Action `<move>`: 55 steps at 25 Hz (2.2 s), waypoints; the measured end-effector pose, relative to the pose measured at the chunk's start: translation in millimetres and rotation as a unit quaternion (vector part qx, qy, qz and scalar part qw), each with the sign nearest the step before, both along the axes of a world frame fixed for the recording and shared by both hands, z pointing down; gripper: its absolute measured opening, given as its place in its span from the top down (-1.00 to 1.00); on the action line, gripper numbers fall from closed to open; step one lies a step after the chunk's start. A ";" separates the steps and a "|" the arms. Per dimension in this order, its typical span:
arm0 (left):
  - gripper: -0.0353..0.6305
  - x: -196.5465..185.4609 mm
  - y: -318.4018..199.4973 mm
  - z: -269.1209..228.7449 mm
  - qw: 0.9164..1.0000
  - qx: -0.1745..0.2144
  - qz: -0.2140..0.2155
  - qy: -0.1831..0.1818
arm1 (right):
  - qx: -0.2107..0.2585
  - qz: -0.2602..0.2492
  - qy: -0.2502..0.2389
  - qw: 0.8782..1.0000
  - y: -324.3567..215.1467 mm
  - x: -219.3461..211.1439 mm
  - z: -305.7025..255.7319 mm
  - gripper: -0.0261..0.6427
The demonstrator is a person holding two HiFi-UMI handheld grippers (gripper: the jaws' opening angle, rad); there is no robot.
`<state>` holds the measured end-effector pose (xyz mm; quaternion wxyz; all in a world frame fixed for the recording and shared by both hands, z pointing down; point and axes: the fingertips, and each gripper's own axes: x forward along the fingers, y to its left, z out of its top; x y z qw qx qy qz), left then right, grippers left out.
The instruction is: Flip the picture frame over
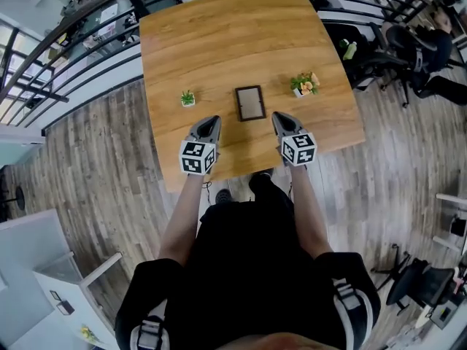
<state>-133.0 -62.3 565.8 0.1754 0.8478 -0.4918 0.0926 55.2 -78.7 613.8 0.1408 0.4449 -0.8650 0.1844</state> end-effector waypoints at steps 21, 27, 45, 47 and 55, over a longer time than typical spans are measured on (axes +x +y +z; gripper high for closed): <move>0.82 29.9 -41.3 22.9 0.992 -0.031 -0.120 -0.010 | -0.035 -0.144 0.005 0.989 -71.0 5.4 33.8 0.89; 0.82 32.3 -37.4 34.0 0.988 -0.043 -0.146 -0.011 | -0.045 -0.167 0.001 0.985 -68.6 5.4 44.4 0.88; 0.82 53.0 -16.7 48.0 0.987 -0.058 -0.151 -0.004 | -0.065 -0.183 -0.010 0.981 -40.2 22.9 62.2 0.74; 0.81 56.1 -17.0 52.2 0.987 -0.063 -0.147 -0.003 | -0.070 -0.180 -0.009 0.981 -38.2 26.7 66.6 0.71; 0.80 56.5 -23.8 73.6 0.986 -0.084 -0.145 -0.004 | -0.087 -0.178 -0.002 0.980 -31.6 27.8 79.7 0.67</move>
